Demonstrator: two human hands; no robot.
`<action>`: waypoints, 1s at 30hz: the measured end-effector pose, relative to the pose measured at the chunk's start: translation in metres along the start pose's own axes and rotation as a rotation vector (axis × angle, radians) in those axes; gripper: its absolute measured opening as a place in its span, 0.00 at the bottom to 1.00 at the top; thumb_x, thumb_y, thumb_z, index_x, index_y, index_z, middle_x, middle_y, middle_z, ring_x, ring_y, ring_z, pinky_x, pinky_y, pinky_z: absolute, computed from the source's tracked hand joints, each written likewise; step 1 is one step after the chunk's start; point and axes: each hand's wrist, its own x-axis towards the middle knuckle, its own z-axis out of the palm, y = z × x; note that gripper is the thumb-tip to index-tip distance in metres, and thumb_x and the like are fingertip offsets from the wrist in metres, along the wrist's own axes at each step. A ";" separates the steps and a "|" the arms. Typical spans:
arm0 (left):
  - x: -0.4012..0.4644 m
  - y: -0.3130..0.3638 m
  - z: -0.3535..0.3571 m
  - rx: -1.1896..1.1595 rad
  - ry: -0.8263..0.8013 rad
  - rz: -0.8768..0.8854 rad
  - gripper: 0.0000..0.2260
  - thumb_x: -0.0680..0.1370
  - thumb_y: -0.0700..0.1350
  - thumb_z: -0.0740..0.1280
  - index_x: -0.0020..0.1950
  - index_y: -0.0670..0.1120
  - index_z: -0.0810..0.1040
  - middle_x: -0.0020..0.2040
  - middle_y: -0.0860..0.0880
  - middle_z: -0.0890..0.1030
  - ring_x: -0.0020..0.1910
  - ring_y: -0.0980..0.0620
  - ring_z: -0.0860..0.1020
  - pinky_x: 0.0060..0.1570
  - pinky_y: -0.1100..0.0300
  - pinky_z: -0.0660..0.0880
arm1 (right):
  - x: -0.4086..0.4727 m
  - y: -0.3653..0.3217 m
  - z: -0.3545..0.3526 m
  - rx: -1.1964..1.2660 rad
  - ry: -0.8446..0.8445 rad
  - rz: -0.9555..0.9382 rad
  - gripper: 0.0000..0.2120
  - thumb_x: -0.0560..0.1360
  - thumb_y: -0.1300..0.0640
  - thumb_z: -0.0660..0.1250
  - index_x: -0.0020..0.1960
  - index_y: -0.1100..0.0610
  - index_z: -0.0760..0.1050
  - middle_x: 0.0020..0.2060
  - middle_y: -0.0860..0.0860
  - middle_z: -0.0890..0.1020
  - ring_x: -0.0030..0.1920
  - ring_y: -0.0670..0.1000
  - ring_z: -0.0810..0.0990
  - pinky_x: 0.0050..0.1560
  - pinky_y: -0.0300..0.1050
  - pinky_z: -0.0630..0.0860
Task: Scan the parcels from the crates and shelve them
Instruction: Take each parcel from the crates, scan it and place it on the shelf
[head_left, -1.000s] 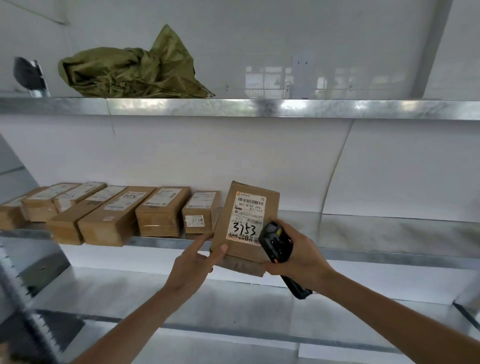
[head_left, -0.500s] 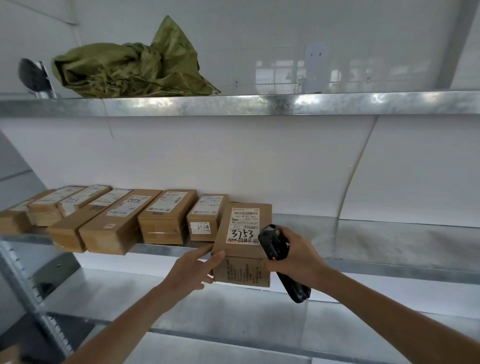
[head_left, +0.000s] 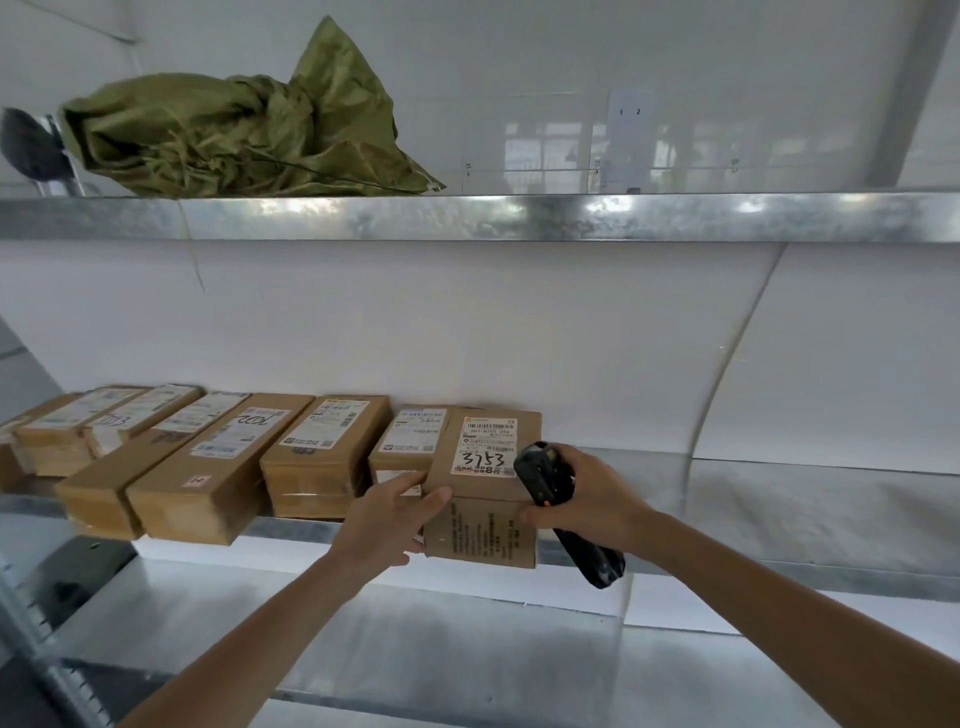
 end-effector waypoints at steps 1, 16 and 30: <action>0.004 0.000 0.000 -0.003 0.002 -0.008 0.24 0.78 0.58 0.69 0.73 0.55 0.73 0.53 0.52 0.82 0.45 0.46 0.84 0.43 0.52 0.82 | 0.004 0.000 0.000 0.002 -0.003 0.003 0.26 0.67 0.53 0.82 0.60 0.43 0.74 0.50 0.42 0.83 0.49 0.42 0.82 0.46 0.37 0.78; 0.022 0.004 -0.003 0.086 0.110 0.068 0.19 0.77 0.59 0.70 0.67 0.57 0.76 0.54 0.49 0.83 0.43 0.48 0.85 0.34 0.56 0.83 | 0.029 0.006 0.003 -0.022 0.007 0.010 0.30 0.68 0.51 0.82 0.66 0.45 0.73 0.51 0.41 0.82 0.49 0.42 0.81 0.43 0.35 0.74; -0.051 0.012 -0.037 0.331 0.261 0.261 0.12 0.80 0.59 0.66 0.62 0.61 0.76 0.46 0.57 0.84 0.46 0.61 0.80 0.41 0.67 0.73 | -0.036 -0.036 -0.028 -0.102 0.138 -0.060 0.36 0.64 0.45 0.83 0.64 0.39 0.65 0.48 0.36 0.78 0.47 0.37 0.78 0.44 0.36 0.76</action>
